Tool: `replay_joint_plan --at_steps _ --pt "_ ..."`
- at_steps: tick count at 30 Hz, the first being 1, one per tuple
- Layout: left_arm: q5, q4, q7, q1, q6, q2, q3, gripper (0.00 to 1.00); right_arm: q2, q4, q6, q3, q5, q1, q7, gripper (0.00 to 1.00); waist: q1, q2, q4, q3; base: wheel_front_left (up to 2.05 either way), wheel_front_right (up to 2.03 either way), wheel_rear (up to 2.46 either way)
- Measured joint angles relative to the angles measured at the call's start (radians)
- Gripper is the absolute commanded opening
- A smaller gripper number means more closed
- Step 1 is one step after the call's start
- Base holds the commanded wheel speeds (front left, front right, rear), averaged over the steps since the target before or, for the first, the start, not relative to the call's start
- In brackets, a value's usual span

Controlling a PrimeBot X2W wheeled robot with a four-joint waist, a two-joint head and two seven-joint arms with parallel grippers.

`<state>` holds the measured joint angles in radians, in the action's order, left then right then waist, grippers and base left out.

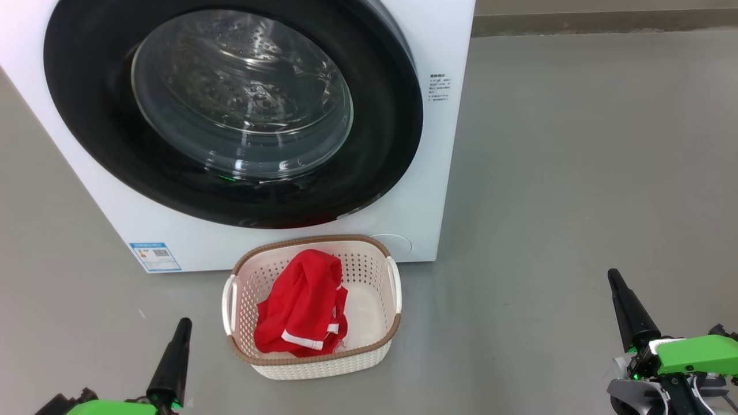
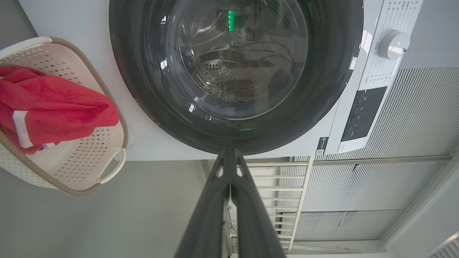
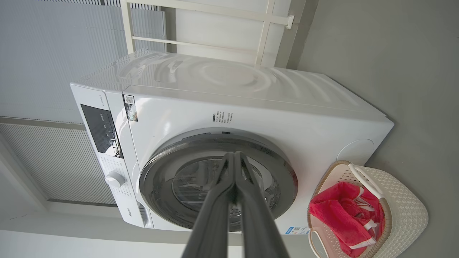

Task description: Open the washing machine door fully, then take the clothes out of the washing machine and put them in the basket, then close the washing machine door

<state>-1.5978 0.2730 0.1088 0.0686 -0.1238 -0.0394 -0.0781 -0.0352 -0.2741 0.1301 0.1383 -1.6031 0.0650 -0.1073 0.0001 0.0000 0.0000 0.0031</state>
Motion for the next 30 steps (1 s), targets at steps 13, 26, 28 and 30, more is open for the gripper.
replay_joint_plan --at_steps 13,26,28,30 --pt "0.0 0.0 0.0 0.0 0.0 0.0 0.0 0.0 0.0 0.0 0.0 0.0 0.0 0.0 0.0 0.0 0.0 0.0 0.0 0.0 0.0 0.0 0.0" --pt "0.0 0.0 0.0 0.0 0.0 0.0 0.0 0.0 0.0 0.0 0.0 0.0 0.0 0.0 0.0 0.0 0.0 0.0 0.0 0.0 0.0 0.0 0.0" --pt "0.0 0.0 0.0 0.0 0.0 0.0 0.0 0.0 0.0 0.0 0.0 0.0 0.0 0.0 0.0 0.0 -0.0001 0.0 0.0 0.0 0.0 0.0 0.0" --pt "0.0 0.0 0.0 0.0 0.0 0.0 0.0 0.0 0.0 0.0 0.0 0.0 0.0 0.0 0.0 0.0 -0.0001 0.0 0.0 0.0 0.0 0.0 0.0"
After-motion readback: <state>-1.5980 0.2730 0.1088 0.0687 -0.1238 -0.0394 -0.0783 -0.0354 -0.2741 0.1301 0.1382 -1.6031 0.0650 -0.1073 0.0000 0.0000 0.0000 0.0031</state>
